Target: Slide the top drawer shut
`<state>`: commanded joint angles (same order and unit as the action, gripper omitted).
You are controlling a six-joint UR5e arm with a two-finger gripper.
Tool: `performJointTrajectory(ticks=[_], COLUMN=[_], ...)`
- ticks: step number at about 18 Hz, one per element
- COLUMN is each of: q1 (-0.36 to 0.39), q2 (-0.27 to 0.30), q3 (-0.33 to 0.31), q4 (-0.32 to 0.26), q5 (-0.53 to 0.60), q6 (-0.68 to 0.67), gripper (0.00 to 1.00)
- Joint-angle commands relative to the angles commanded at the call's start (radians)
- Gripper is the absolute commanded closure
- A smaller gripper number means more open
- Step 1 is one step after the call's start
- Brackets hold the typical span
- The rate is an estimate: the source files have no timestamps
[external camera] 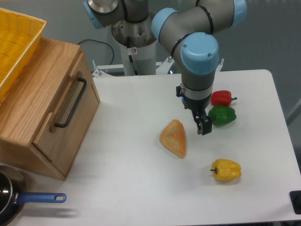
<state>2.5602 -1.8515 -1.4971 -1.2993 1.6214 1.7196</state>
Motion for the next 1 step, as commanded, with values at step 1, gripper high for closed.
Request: performJointTrajectory(ticks=[1], q1=[0.0], q2=[0.006], q3=[-0.003], q4=[-0.002], q5=[0.002], q6=[0.0], gripper=[0.0])
